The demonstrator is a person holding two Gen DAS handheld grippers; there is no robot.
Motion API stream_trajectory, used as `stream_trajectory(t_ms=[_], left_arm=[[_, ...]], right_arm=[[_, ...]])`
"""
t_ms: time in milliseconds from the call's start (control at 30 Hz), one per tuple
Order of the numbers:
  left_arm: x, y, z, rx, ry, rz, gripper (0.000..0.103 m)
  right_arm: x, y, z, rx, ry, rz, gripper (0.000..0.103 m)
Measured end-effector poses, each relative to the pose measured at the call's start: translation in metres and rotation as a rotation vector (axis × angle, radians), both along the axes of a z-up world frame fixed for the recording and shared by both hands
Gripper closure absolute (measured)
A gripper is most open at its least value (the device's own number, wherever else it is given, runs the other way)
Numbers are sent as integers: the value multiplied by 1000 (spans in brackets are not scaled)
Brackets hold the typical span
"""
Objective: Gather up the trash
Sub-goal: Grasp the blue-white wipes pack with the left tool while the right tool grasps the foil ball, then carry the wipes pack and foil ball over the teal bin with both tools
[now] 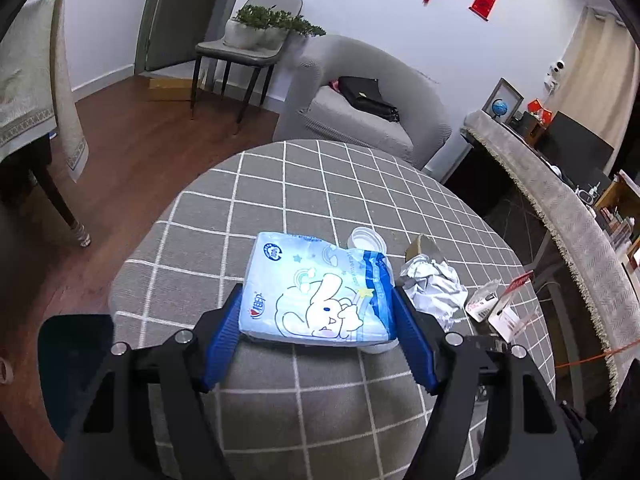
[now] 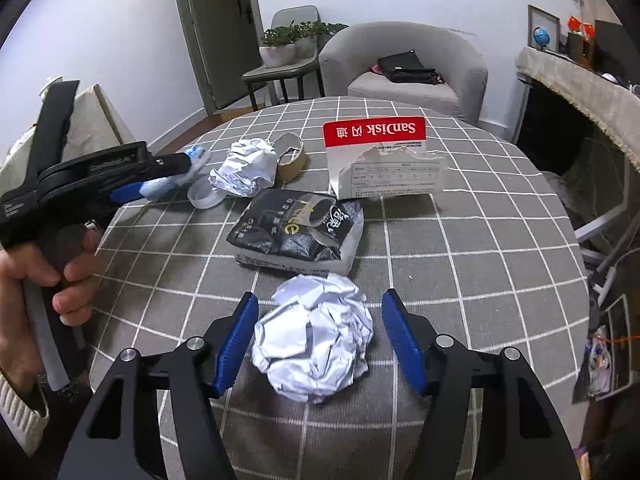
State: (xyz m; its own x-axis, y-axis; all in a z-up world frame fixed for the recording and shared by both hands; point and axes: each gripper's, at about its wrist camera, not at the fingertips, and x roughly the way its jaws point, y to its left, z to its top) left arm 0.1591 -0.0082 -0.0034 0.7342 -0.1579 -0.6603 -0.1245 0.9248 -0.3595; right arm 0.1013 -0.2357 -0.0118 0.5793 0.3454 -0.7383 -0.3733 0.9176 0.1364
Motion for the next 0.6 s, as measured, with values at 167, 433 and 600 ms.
stream_trajectory(t_ms=[167, 433, 600], left_arm=[[-11, 6, 5, 0, -13, 1, 30], [-33, 17, 11, 19, -23, -8, 30], [-47, 31, 15, 17, -27, 1, 30]], right_arm=[[-7, -1, -1, -11, -7, -7, 39], [-12, 20, 6, 36, -28, 18, 57], [-15, 41, 6, 40, -36, 49, 57]])
